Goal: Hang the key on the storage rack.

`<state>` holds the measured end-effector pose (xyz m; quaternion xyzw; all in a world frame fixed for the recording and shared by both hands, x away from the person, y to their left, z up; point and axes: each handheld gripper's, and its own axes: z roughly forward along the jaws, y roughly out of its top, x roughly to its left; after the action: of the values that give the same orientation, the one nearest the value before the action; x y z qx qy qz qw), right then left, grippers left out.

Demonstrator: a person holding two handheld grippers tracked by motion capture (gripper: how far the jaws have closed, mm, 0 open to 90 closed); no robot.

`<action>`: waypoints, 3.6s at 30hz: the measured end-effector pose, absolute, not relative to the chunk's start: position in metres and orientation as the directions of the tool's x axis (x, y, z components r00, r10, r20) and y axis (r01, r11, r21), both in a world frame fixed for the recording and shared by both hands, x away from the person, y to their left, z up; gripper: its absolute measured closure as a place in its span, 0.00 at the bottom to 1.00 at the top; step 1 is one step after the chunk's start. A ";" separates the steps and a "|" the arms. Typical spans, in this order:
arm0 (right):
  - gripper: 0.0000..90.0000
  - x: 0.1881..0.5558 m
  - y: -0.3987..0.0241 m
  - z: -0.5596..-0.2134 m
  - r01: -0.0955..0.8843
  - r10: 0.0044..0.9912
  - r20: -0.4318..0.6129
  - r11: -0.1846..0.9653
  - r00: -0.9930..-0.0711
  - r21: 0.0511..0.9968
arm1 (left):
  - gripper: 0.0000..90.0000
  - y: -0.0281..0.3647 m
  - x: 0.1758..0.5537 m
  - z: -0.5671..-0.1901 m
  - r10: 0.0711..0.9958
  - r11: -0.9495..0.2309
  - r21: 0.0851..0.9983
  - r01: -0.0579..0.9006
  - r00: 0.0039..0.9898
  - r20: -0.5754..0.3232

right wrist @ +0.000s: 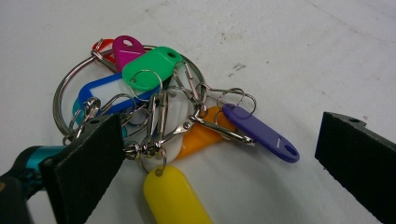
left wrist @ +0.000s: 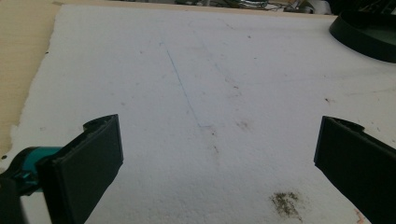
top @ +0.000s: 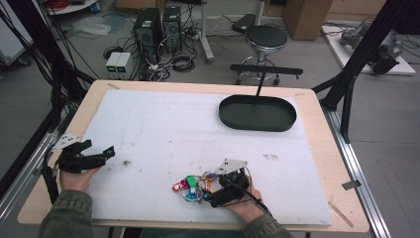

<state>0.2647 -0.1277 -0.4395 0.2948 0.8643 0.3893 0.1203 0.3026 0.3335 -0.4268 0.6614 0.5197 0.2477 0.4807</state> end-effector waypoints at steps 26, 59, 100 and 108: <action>0.63 0.273 -0.101 -0.433 0.390 0.535 -0.019 0.640 -0.845 0.662 | 0.02 0.333 0.303 -0.427 0.926 -0.011 0.891 0.454 0.340 -0.162; 0.94 0.272 -0.123 -0.401 0.419 0.583 0.084 0.468 -0.808 0.778 | 0.02 0.334 0.303 -0.427 0.929 -0.007 0.892 0.452 0.334 -0.162; 0.94 0.300 -0.161 -0.318 0.409 0.617 0.180 0.252 -0.766 0.877 | 0.02 0.333 0.303 -0.428 0.926 -0.016 0.890 0.456 0.343 -0.159; 0.94 0.313 -0.168 -0.299 0.402 0.635 0.179 0.226 -0.751 0.887 | 0.02 0.333 0.304 -0.428 0.925 -0.016 0.890 0.456 0.345 -0.160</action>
<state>0.3131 -0.1682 -0.2994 0.3347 0.7751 0.5243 0.1110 0.3040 0.3327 -0.4280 0.6687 0.5163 0.2471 0.4746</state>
